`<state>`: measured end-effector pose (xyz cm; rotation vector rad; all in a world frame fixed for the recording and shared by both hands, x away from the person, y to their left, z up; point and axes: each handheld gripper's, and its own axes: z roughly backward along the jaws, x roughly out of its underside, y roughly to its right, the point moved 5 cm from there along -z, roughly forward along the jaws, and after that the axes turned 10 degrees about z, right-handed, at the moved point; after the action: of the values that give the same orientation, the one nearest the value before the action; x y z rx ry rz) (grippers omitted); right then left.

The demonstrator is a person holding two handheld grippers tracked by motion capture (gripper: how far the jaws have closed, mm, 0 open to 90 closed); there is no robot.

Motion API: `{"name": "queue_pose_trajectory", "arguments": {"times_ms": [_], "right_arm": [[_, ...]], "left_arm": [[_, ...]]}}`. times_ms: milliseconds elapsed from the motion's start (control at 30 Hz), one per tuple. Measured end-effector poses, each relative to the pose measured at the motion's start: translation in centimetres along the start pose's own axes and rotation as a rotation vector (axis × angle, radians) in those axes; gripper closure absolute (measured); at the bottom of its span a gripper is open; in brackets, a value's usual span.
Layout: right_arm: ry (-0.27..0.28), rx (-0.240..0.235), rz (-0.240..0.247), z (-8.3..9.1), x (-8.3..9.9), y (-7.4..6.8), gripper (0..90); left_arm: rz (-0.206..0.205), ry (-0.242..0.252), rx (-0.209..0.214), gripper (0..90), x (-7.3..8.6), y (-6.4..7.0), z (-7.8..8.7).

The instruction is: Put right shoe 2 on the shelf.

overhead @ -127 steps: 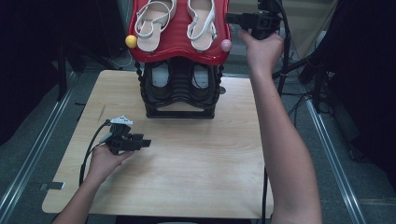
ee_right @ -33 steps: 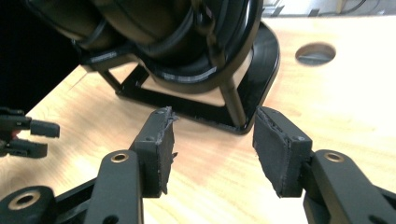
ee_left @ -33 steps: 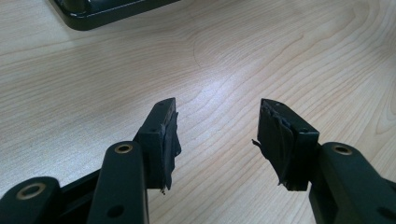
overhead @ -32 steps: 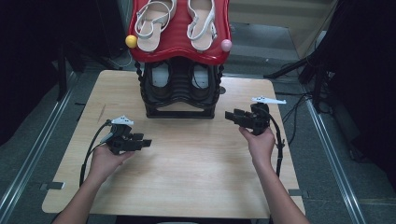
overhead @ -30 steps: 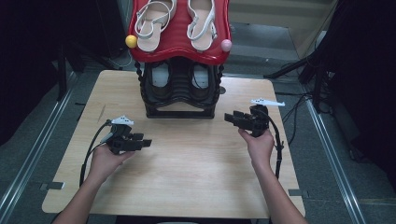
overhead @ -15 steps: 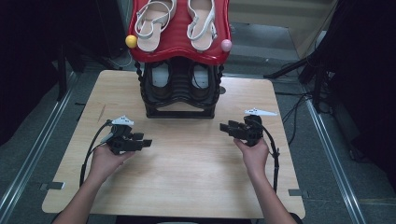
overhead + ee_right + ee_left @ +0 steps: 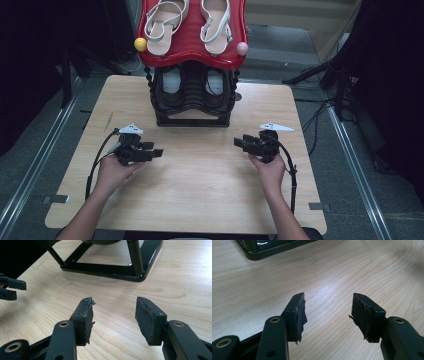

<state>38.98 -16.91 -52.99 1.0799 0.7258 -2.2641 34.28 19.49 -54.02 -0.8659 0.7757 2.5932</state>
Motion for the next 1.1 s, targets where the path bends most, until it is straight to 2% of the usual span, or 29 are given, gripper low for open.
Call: {"name": "queue_pose_trajectory", "arguments": {"times_ms": [400, 667, 1100], "right_arm": [[-0.022, 0.005, 0.014, -0.5, 0.9, -0.1, 49.1], [-0.010, 0.014, -0.008, -0.1, 1.1, 0.4, 49.1], [-0.015, 0.017, 0.000, 0.0, 1.3, 0.5, 48.8]], "left_arm": [[0.008, 0.009, -0.001, 43.9, -0.1, -0.3, -0.1], [0.010, 0.012, 0.000, 43.4, -0.2, -0.3, -0.1], [0.015, 0.015, 0.001, 41.7, -0.2, -0.3, -0.2]]}}
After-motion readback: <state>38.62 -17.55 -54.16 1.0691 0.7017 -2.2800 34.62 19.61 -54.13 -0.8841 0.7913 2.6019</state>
